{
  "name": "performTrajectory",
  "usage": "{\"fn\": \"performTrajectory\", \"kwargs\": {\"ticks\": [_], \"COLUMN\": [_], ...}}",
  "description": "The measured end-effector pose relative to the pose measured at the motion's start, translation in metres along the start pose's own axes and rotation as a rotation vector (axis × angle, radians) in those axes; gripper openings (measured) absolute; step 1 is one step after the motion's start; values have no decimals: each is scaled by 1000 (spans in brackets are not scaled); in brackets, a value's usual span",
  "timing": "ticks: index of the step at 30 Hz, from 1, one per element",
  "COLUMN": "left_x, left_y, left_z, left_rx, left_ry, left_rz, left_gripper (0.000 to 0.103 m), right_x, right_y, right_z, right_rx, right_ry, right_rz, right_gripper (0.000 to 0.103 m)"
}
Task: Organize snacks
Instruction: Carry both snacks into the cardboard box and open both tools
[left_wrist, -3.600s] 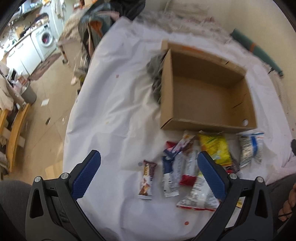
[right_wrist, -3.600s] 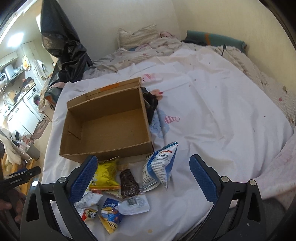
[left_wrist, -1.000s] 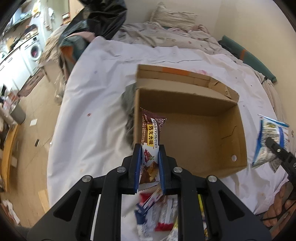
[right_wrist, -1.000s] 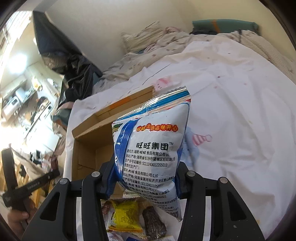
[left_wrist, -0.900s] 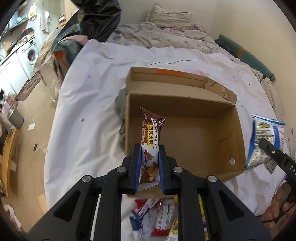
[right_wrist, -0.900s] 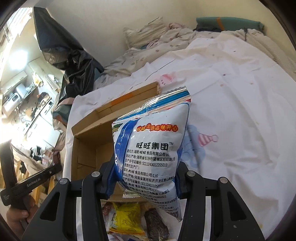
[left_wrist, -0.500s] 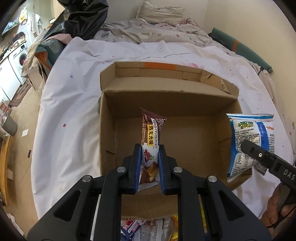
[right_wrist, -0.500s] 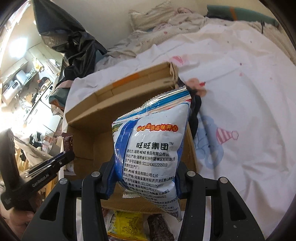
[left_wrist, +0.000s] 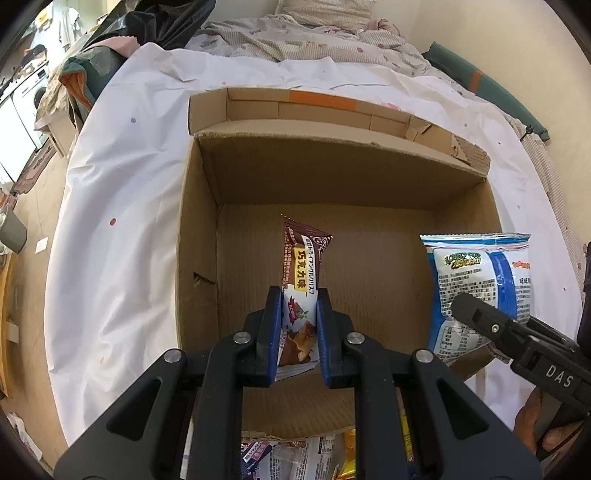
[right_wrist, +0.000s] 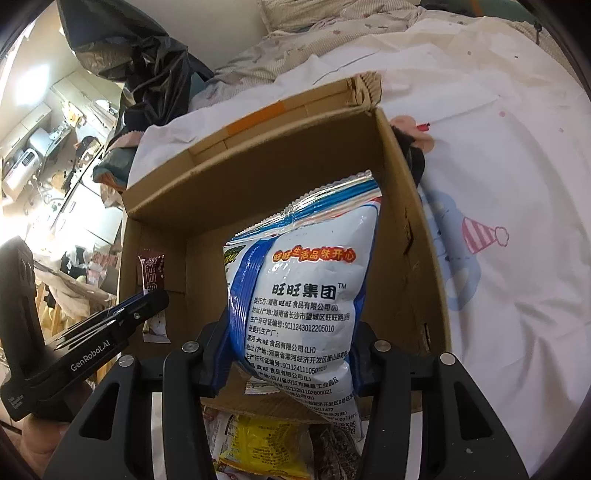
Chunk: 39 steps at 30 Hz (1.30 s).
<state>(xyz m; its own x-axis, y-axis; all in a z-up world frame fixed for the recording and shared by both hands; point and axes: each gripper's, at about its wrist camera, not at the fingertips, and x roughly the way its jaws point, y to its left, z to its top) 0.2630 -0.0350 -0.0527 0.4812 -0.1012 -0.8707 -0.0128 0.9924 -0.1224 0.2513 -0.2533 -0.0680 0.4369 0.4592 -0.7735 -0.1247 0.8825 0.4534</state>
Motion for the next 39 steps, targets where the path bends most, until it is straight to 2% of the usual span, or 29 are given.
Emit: {"fn": "performTrajectory", "kwargs": {"ticks": [8, 11, 12, 13, 14, 15, 16, 18, 23, 30, 39], "left_x": [4, 3, 3, 3, 1, 0, -4, -11, -22, -40, -70], "left_y": [-1, -3, -3, -3, -3, -2, -1, -2, -3, 9, 24], "left_z": [-3, -6, -6, -7, -7, -8, -8, -9, -6, -7, -27], "left_rx": [1, 9, 12, 13, 10, 6, 1, 12, 41, 18, -11], "left_ry": [11, 16, 22, 27, 25, 17, 2, -31, -75, -113, -152], "left_rz": [12, 19, 17, 10, 3, 0, 0, 8, 19, 30, 32], "left_gripper": [15, 16, 21, 35, 45, 61, 71, 79, 80, 80, 80], "right_x": [4, 4, 4, 2, -1, -4, -5, -9, -17, -36, -70], "right_y": [-1, -2, -2, -3, -3, -2, 0, 4, 8, 4, 3], "right_z": [2, 1, 1, 1, 1, 1, 2, 3, 5, 4, -13], "right_rx": [-5, -4, -2, 1, 1, -9, -21, -49, -70, -39, -21], "right_ry": [9, 16, 13, 3, -10, -24, -32, -56, -73, -114, -137], "right_rz": [-7, -14, -22, -27, -28, -40, -52, -74, -68, -66, -57], "right_gripper": [55, 63, 74, 81, 82, 84, 86, 87, 87, 87, 87]}}
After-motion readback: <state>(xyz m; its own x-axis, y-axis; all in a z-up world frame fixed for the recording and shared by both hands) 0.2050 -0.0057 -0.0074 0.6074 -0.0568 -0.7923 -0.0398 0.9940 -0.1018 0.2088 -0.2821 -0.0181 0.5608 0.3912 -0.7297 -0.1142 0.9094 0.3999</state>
